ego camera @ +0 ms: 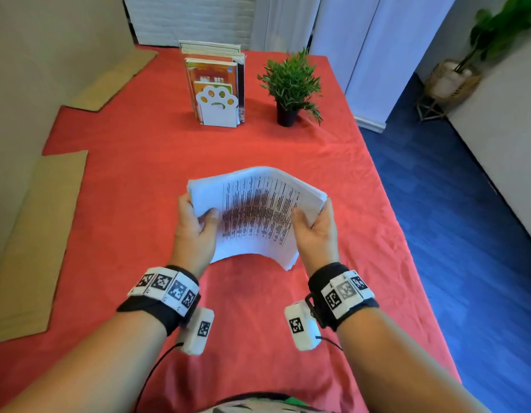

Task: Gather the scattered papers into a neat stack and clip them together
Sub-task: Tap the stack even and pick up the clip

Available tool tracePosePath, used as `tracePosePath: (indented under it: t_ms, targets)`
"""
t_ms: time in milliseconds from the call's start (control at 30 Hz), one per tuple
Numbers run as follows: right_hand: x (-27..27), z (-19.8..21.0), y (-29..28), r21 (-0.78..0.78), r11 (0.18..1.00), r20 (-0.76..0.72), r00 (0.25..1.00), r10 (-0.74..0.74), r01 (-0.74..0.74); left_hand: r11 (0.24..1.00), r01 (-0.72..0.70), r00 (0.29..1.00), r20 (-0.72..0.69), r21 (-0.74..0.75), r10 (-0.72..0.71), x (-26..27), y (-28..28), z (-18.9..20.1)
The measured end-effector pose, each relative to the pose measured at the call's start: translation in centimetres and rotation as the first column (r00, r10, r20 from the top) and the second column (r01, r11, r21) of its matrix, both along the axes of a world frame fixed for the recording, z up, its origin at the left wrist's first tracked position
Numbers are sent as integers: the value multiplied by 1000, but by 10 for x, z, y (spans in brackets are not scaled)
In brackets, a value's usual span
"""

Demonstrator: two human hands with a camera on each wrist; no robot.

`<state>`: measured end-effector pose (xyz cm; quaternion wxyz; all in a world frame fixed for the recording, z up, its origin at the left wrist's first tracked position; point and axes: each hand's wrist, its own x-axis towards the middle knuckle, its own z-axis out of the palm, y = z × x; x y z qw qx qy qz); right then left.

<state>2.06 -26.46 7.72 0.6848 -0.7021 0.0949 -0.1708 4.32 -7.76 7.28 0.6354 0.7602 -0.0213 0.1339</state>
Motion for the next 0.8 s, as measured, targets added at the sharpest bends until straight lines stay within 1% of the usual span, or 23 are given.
tracePosePath:
  t_ms: [33,67,100,133,167,200,233,333,433,533,600,700,800]
  targets:
    - [-3,1,0,-11,1000,44,999,-13,14,999,22,1000,-2,-25,-22,-4,0,-3]
    - [-4,4,-1,-55,998,124,992,-34,41,998,36,999,2,-56,-36,-7,1,-7]
    - [-4,6,-3,-140,987,230,972,-45,78,995,46,999,4,-86,-46,-8,3,-10]
    - [-2,7,-5,-263,956,334,942,-34,128,992,55,998,4,-110,-55,-7,5,-13]
    - [1,6,-9,-384,905,418,909,-7,183,990,65,998,6,-129,-64,-7,7,-14]
    - [4,6,-13,-475,848,475,880,23,234,987,71,997,9,-143,-70,-5,9,-14]
    - [7,6,-16,-526,809,503,863,46,264,985,79,997,11,-152,-78,-3,11,-14]
    - [9,7,-19,-573,767,520,851,66,290,980,116,993,21,-162,-114,0,13,-13]
    - [11,4,-22,-594,759,498,863,86,267,971,145,989,11,-191,-146,4,15,-15]
    - [12,8,-24,-600,763,480,871,105,239,962,164,986,11,-220,-165,6,16,-17]
    - [12,12,-24,-618,750,463,880,106,234,955,174,984,5,-241,-178,6,15,-16]
    - [11,12,-23,-650,729,435,892,123,216,950,165,985,-1,-266,-171,7,14,-15]
    - [10,14,-20,-625,745,460,881,111,232,957,150,988,0,-247,-155,8,13,-14]
